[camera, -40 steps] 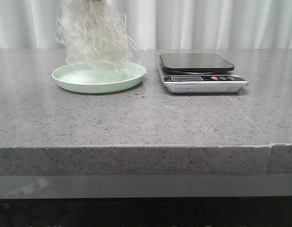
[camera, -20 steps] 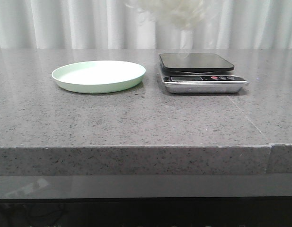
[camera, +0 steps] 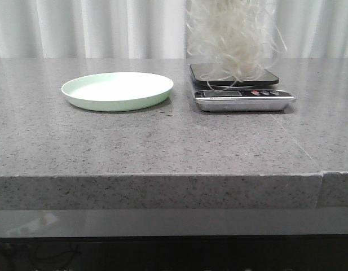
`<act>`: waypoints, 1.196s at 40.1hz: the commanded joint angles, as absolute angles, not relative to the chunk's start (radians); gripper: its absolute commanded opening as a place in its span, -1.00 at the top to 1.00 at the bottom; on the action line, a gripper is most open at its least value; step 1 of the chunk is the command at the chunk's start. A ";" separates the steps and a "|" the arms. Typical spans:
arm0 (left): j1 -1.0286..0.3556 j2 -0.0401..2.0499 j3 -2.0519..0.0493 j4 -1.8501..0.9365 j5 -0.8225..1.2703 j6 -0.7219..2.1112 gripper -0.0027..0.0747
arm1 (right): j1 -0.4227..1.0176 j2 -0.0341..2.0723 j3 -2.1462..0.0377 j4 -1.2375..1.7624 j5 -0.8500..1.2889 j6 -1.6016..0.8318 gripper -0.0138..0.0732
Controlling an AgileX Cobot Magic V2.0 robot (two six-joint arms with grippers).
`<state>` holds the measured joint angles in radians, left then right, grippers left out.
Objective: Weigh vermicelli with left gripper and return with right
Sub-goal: 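Carry the vermicelli with the left gripper and release it onto the scale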
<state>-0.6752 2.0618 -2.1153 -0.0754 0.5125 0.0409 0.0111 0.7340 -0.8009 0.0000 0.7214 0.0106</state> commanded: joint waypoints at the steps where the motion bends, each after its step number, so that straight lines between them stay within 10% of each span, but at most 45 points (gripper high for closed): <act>1: -0.681 2.023 -2.154 -0.086 0.356 0.038 0.53 | 0.005 0.740 -0.828 0.000 0.651 0.000 -0.59; 9: -0.681 2.063 -2.157 -0.093 0.353 0.038 0.49 | 0.005 0.740 -0.828 0.000 0.651 0.000 -0.59; 20: -0.681 2.081 -2.157 -0.090 0.402 0.038 -0.13 | 0.005 0.740 -0.828 0.000 0.651 0.000 -0.59; 48: -0.681 1.850 -2.338 0.045 0.886 0.038 -0.12 | 0.005 0.740 -0.828 0.000 0.651 0.000 -0.59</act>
